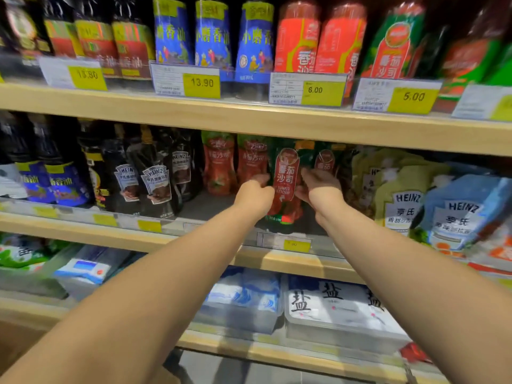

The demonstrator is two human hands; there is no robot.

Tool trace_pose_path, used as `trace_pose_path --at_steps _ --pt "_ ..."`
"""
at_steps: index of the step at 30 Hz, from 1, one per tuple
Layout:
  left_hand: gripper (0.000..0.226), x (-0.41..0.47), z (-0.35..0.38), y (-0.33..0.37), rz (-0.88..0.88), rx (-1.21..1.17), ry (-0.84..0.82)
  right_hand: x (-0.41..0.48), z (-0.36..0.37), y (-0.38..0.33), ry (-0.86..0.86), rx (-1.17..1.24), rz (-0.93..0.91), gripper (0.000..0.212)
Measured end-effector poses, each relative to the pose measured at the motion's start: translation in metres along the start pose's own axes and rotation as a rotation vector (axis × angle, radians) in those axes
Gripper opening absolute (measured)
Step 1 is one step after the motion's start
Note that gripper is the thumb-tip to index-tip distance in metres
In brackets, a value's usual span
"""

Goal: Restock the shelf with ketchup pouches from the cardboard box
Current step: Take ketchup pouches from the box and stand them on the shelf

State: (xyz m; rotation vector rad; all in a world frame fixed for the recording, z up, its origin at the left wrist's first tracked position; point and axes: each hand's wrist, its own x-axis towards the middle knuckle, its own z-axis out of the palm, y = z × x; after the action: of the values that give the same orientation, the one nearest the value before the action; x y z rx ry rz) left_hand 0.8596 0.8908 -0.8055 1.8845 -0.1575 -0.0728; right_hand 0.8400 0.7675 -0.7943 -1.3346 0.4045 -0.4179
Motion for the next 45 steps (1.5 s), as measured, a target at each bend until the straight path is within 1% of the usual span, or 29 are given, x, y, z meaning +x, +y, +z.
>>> trace_pose_path --at_steps 4,7,10,12,13,15,18,20,22,25,27,29,31,34,39,41,43,45 --pt "0.044 -0.004 0.015 -0.014 -0.064 -0.003 -0.056 0.004 -0.011 0.019 0.020 -0.053 0.025 0.017" --pt "0.052 -0.003 0.021 -0.021 -0.017 0.038 -0.089 0.005 -0.017 0.028 0.034 -0.065 0.032 0.023" --pt "0.054 -0.006 0.021 -0.026 0.019 0.123 -0.086 0.002 -0.019 0.035 0.085 -0.146 -0.043 0.017" --pt "0.048 -0.008 0.022 -0.031 0.042 0.195 -0.080 -0.002 -0.020 0.040 0.156 -0.253 -0.124 0.009" --pt "0.043 -0.008 0.022 -0.032 0.056 0.242 -0.083 -0.004 -0.021 0.041 0.171 -0.328 -0.140 0.011" --pt "0.037 -0.007 0.022 -0.035 0.073 0.320 -0.097 -0.008 -0.022 0.047 0.150 -0.463 -0.113 0.019" --pt "0.039 -0.005 0.025 -0.036 0.066 0.301 -0.131 -0.010 -0.024 0.054 0.113 -0.566 -0.092 0.030" --pt "0.044 -0.002 0.031 -0.034 0.042 0.283 -0.161 -0.009 -0.027 0.054 0.107 -0.564 -0.073 0.034" --pt "0.048 0.004 0.040 -0.030 0.019 0.303 -0.171 -0.004 -0.031 0.052 0.106 -0.503 -0.045 0.036" --pt "0.046 0.013 0.054 -0.025 0.033 0.341 -0.166 0.004 -0.038 0.047 0.118 -0.440 -0.012 0.037" --pt "0.041 0.017 0.064 -0.022 0.049 0.351 -0.182 0.011 -0.044 0.047 0.135 -0.440 -0.002 0.039" --pt "0.035 0.022 0.074 -0.018 0.058 0.382 -0.209 0.015 -0.048 0.046 0.140 -0.469 0.004 0.040" --pt "0.031 0.026 0.084 -0.013 0.063 0.390 -0.237 0.018 -0.053 0.046 0.136 -0.501 -0.043 0.036" --pt "0.033 0.031 0.095 -0.006 0.088 0.467 -0.284 0.025 -0.061 0.044 0.098 -0.625 -0.087 0.033" --pt "0.037 0.037 0.104 -0.001 0.154 0.576 -0.328 0.039 -0.070 0.042 0.101 -0.745 -0.036 0.034" --pt "0.040 0.039 0.101 -0.002 0.152 0.576 -0.375 0.035 -0.068 0.043 0.150 -0.711 -0.079 0.032" --pt "0.048 0.044 0.093 -0.004 0.157 0.554 -0.412 0.030 -0.063 0.043 0.246 -0.619 -0.165 0.031" --pt "0.053 0.047 0.082 -0.006 0.155 0.433 -0.339 0.024 -0.055 0.040 0.290 -0.566 -0.258 0.030"
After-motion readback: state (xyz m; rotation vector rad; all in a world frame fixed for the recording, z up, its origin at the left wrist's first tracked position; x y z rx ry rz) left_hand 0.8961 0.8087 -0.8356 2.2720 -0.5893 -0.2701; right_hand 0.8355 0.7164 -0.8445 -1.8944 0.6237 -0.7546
